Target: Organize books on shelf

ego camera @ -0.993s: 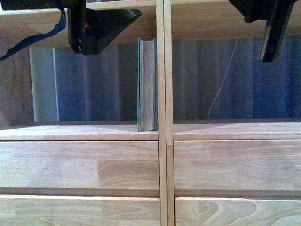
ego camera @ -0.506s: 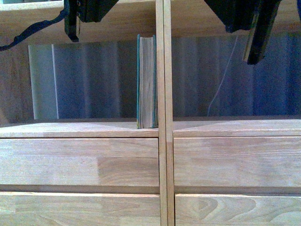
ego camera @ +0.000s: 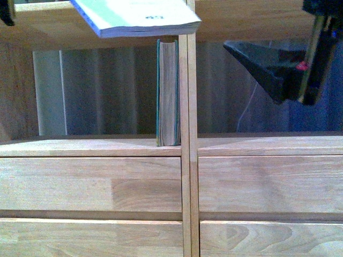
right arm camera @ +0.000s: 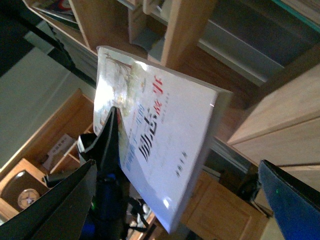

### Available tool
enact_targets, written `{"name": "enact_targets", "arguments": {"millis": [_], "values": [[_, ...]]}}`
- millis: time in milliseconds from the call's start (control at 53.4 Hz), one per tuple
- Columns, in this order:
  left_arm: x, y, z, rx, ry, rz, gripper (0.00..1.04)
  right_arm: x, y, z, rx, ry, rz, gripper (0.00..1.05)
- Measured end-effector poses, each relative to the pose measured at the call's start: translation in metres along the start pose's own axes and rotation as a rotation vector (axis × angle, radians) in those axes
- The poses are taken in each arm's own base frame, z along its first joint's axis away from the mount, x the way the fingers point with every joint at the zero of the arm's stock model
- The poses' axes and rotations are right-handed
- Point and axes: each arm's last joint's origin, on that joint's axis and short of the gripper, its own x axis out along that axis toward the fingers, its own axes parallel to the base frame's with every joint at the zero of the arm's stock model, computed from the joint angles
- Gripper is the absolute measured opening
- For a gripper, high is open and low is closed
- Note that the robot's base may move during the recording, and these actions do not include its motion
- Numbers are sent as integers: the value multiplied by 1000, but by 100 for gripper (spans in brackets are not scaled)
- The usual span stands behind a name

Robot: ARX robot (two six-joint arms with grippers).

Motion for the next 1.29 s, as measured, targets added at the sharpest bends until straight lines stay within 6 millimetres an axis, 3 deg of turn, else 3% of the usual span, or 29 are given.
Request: {"name": "enact_targets", "arguments": {"millis": [131,337,506,693,955,1105,1199,1292], "values": [[-6,14,17,126,-23,99,7,-21,-6,4,-26,6,-39,98],[1,49,28,452,5,282,7,-75,4,11,-83,11,-55,98],[22,91,17,732,99,390,7,-128,14,-8,-138,74,-56,98],[46,124,10,879,154,453,7,-178,19,-29,-314,75,-70,98],[77,150,4,927,161,445,7,-195,13,-23,-694,-6,-192,98],[92,164,-3,930,164,408,7,-193,3,-23,-1064,-14,-342,98],[99,170,-5,932,161,400,7,-189,8,-29,-1085,-29,-595,84],[106,175,-3,936,154,403,7,-202,0,-40,-1087,-12,-810,71]]}}
